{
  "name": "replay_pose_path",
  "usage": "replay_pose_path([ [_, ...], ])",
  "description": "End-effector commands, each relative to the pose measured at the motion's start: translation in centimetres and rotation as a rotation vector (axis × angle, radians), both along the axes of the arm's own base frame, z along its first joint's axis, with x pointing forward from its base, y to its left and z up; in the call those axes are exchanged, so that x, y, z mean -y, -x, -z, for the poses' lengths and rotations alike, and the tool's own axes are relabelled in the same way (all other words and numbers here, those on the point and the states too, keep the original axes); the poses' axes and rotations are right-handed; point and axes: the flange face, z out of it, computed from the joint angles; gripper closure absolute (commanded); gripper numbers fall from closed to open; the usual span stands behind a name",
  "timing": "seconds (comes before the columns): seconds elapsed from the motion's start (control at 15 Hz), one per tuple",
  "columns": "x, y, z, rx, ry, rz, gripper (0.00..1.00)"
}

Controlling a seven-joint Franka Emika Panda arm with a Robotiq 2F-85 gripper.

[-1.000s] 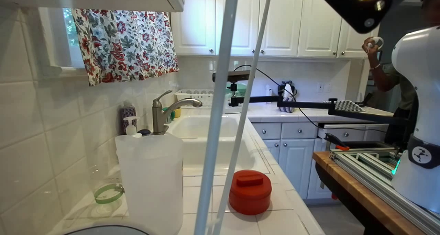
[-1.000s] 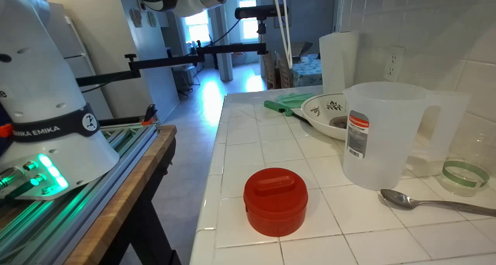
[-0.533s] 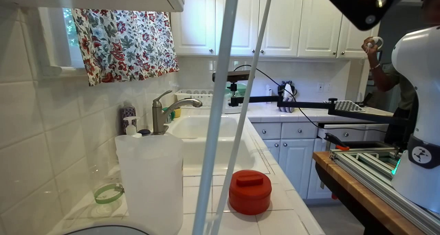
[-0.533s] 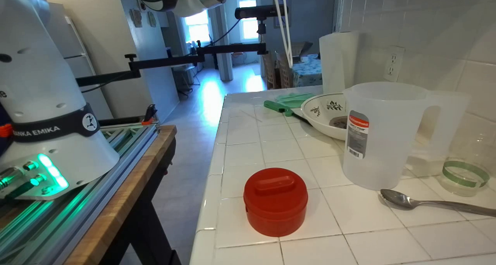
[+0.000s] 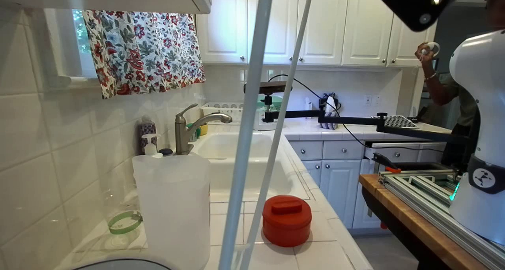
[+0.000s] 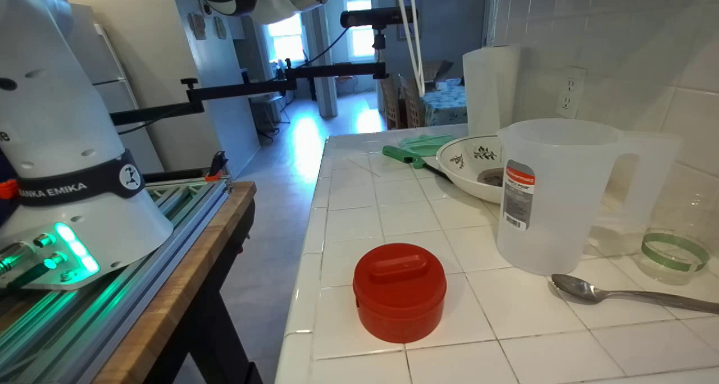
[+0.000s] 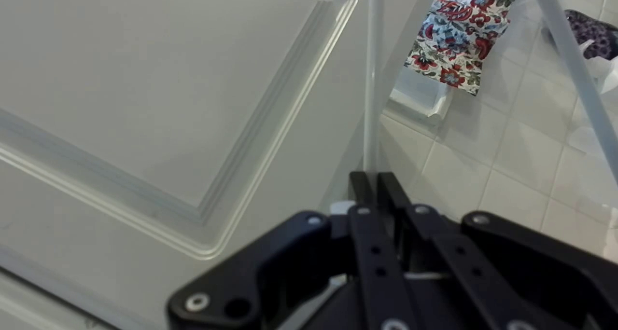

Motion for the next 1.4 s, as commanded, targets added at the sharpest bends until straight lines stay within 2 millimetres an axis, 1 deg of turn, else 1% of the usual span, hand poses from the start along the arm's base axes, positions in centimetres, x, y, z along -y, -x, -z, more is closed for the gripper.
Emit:
replay_pose_path([
  [0.0,0.1,0.4,-1.3,0.035,0.005,0.005,0.98],
  [0.6,-0.1,0.5,-1.4,0.040,0.002,-0.003,0.98],
  [0.87,0.0,0.8,-1.9,0.054,0.001,0.000,0.98],
  [1.07,0.4,1.0,-2.2,0.067,-0.006,0.010,0.98],
  [1.33,1.2,1.1,-2.2,0.074,-0.014,0.022,0.98],
])
